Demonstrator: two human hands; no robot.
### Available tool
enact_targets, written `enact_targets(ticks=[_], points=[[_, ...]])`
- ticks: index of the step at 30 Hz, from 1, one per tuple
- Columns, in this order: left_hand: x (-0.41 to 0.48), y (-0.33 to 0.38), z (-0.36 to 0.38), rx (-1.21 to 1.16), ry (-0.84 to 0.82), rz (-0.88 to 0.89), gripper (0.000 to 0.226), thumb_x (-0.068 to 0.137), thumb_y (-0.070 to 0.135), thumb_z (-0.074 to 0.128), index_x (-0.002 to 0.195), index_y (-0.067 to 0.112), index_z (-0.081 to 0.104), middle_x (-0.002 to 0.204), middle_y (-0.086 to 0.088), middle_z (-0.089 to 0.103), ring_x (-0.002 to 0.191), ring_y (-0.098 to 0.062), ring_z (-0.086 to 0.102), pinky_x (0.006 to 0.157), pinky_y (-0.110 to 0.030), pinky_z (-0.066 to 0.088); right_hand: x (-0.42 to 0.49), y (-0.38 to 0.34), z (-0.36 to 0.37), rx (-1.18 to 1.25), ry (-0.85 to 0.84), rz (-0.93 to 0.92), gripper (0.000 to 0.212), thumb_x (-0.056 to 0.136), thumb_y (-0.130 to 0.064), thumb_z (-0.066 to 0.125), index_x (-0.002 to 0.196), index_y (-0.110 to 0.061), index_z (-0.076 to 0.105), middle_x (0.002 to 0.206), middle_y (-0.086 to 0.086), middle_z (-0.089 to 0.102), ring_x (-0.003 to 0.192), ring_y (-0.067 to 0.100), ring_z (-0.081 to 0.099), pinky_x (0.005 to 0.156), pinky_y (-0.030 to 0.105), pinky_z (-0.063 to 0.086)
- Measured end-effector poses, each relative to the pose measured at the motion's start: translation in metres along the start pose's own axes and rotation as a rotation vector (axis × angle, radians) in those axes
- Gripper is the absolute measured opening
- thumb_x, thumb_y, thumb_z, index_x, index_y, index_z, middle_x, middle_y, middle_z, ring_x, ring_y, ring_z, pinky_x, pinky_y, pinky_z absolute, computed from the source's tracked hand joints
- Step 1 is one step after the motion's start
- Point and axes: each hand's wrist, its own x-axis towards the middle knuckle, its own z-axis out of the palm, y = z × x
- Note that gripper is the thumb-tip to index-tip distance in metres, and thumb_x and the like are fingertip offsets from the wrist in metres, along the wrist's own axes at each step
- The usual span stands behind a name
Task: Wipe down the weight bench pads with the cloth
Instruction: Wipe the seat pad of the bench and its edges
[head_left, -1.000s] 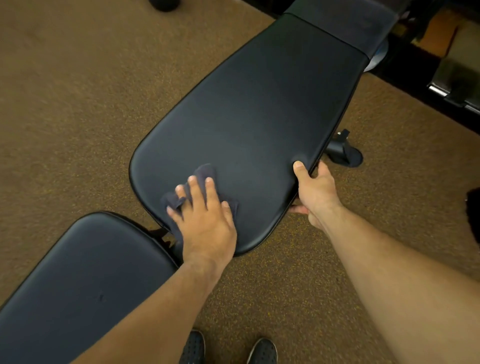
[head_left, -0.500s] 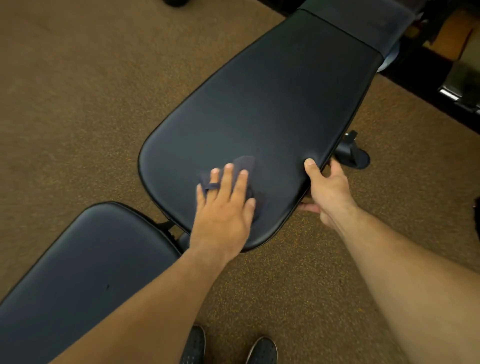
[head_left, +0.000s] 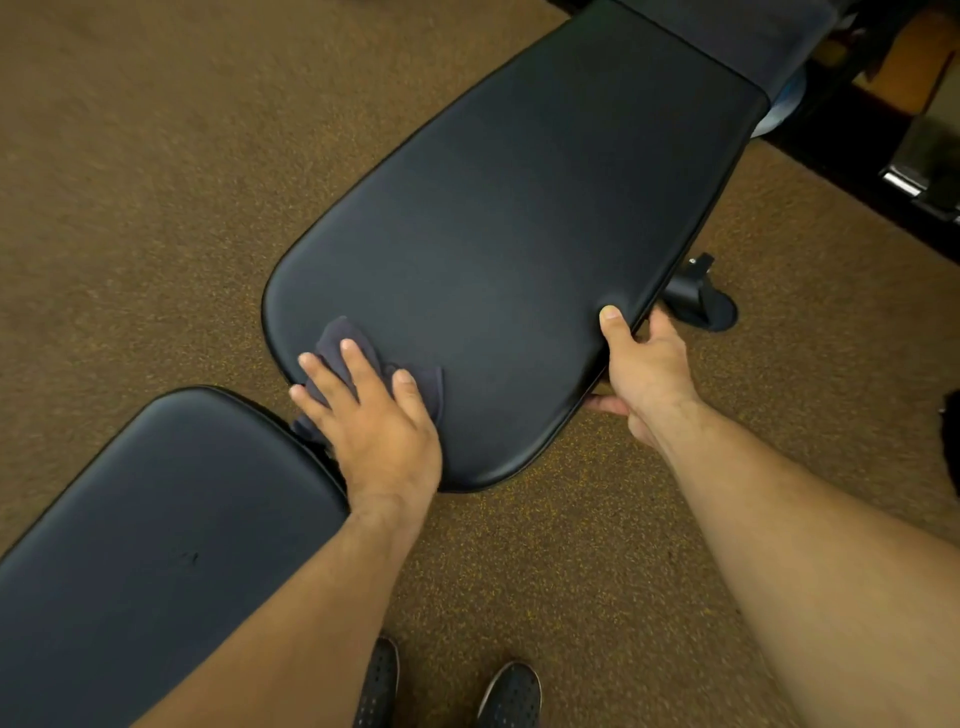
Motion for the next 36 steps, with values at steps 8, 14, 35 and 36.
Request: enact_targets(ticks=[8, 14, 35, 36], points=[[0.053, -0.010, -0.023, -0.003, 0.097, -0.032, 0.062, 0.103, 0.040, 0.031, 0.155, 0.012, 0.012, 0.160, -0.022, -0.006, 0.145, -0.047, 0.000, 0.118, -0.048, 0.004, 0.003, 0.004, -0.002, -0.027, 0.009, -0.019, 0.033, 0.096, -0.037, 0.059, 0.128, -0.039, 0.051, 0.117, -0.009, 0.061, 0.095, 0.014, 0.065, 0.052, 0.041, 0.059], [0.095, -0.007, -0.048, -0.076, 0.102, -0.179, 0.062, 0.102, 0.042, 0.029, 0.155, 0.012, 0.014, 0.158, -0.019, 0.019, 0.141, -0.038, 0.026, 0.113, -0.040, 0.021, 0.008, 0.012, 0.000, -0.031, 0.029, -0.065, 0.034, 0.094, -0.041, 0.058, 0.128, -0.040, 0.050, 0.118, -0.006, 0.063, 0.094, 0.020, 0.068, 0.052, 0.042, 0.059], [-0.051, 0.010, 0.032, 0.385, -0.107, 0.497, 0.056, 0.099, 0.038, 0.025, 0.146, 0.012, 0.038, 0.155, -0.023, 0.027, 0.142, -0.046, 0.023, 0.108, -0.068, 0.015, -0.011, 0.012, -0.004, -0.019, -0.001, -0.003, 0.042, 0.096, -0.046, 0.055, 0.137, -0.046, 0.045, 0.123, -0.008, 0.063, 0.095, 0.019, 0.069, 0.063, 0.046, 0.061], [-0.052, 0.016, 0.034, 0.421, -0.132, 0.577, 0.055, 0.099, 0.037, 0.027, 0.146, 0.012, 0.038, 0.155, -0.022, 0.029, 0.142, -0.045, 0.024, 0.108, -0.067, 0.015, -0.017, 0.014, -0.008, -0.023, -0.013, 0.000, 0.045, 0.097, -0.049, 0.052, 0.140, -0.046, 0.042, 0.126, -0.009, 0.061, 0.091, 0.020, 0.071, 0.066, 0.047, 0.060]])
